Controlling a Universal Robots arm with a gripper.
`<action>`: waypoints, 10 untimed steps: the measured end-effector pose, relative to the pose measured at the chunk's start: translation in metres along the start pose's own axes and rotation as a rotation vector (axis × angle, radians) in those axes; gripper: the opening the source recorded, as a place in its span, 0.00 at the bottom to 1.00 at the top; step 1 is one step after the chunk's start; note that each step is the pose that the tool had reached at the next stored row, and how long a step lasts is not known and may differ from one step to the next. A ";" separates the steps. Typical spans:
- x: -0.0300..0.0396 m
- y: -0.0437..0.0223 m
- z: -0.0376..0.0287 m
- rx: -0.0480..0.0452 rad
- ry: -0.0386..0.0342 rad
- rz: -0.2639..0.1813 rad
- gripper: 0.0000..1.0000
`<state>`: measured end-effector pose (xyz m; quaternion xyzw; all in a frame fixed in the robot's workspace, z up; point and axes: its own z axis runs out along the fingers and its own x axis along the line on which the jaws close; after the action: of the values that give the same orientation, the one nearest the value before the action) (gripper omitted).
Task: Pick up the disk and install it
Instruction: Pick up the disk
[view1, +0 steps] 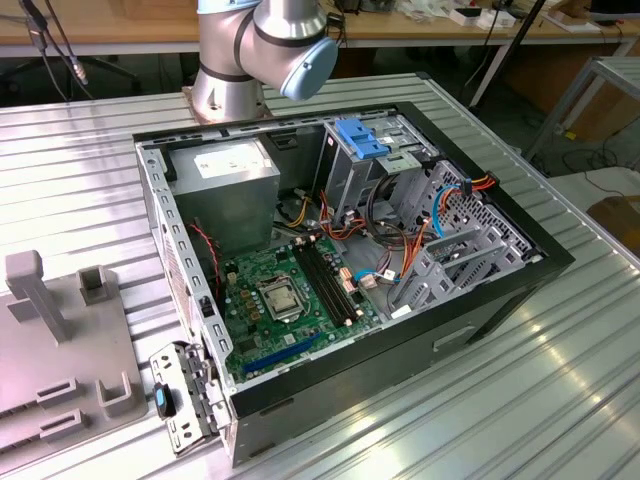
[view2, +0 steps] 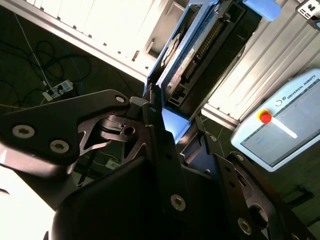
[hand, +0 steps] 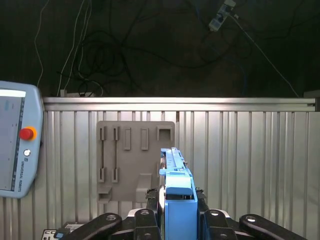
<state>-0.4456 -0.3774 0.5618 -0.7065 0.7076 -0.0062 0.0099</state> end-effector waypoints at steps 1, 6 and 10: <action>0.0000 -0.0005 0.0001 0.0000 0.0002 0.000 0.37; 0.0000 -0.0062 0.0006 0.0001 0.0022 0.000 0.37; 0.0000 -0.0150 0.0013 0.0000 0.0045 0.000 0.37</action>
<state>-0.4305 -0.3774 0.5608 -0.7065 0.7076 -0.0079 0.0083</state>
